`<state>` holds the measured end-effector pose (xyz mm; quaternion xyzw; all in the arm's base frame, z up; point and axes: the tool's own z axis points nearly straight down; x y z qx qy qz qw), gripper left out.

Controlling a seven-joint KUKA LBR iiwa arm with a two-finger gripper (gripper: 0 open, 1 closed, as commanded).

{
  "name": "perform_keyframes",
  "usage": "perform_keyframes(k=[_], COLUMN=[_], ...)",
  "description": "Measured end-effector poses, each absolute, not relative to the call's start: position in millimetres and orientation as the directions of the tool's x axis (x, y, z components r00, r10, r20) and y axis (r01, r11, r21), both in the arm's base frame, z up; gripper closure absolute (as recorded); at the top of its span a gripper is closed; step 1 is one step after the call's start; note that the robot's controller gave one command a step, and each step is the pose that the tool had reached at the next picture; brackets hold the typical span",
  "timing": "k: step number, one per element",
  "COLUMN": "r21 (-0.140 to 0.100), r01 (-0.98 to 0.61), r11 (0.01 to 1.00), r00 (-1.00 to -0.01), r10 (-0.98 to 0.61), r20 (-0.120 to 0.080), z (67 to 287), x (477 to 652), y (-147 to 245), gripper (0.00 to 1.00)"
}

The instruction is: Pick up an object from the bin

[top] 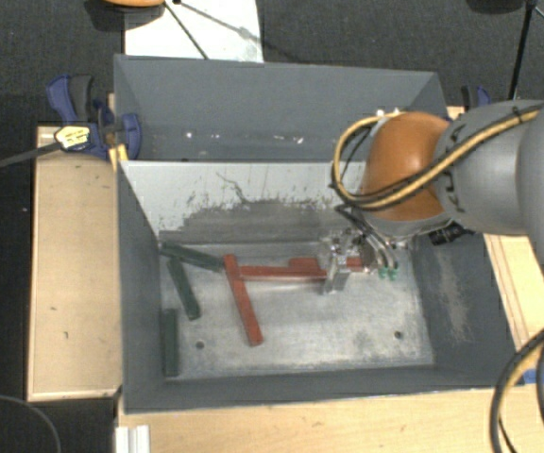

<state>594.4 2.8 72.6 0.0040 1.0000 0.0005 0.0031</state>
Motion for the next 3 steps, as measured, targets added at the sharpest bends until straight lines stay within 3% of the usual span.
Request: perform_keyframes(k=[1, 2, 3], r21=[-0.003, -0.003, -0.001], r01=[-0.06, -0.248, -0.098], r11=[0.998, 0.969, 0.995], r00=[-0.998, -0.969, -0.995], r10=[-0.06, -0.248, -0.098], r20=[-0.02, -0.017, 0.0], z=[74, 74, 73], x=[568.8, 530.1, 539.2], y=[15, 30, 44], gripper=[1.0, 1.0, 1.0])
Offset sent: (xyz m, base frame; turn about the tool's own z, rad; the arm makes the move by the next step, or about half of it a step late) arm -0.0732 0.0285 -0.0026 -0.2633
